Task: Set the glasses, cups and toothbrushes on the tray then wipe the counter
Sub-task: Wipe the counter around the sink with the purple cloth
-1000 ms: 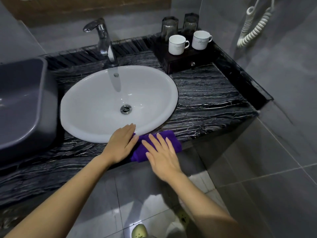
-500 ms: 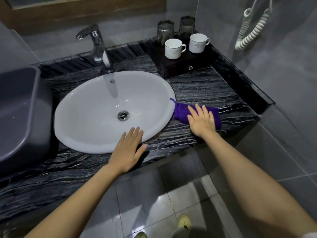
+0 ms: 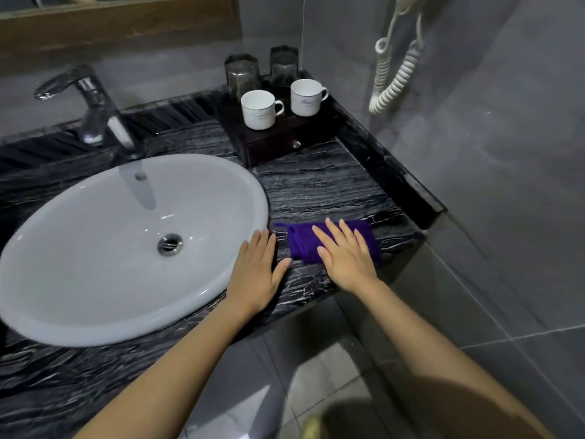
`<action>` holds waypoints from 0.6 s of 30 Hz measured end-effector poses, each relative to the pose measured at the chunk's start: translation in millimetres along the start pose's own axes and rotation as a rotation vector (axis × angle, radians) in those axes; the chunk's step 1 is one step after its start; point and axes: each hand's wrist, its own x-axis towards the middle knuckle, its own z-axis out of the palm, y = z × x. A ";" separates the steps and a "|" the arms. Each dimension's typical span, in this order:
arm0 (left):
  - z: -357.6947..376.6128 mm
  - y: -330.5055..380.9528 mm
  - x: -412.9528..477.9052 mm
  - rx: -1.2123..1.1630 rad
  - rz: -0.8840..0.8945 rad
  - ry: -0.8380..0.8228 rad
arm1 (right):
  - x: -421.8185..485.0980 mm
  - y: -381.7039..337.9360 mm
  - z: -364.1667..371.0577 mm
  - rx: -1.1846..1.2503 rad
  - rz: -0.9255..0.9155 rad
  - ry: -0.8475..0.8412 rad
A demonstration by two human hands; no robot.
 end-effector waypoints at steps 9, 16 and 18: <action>5.9 -0.8 2.3 -0.013 -0.054 0.045 | 138.2 26.3 -39.1 -0.036 -0.044 -0.129; 1.8 1.4 2.3 -0.015 -0.059 0.025 | 147.6 49.8 -43.6 -0.033 -0.070 -0.085; 0.6 1.8 1.4 -0.028 -0.053 0.018 | 136.3 59.8 -42.3 -0.035 -0.035 -0.050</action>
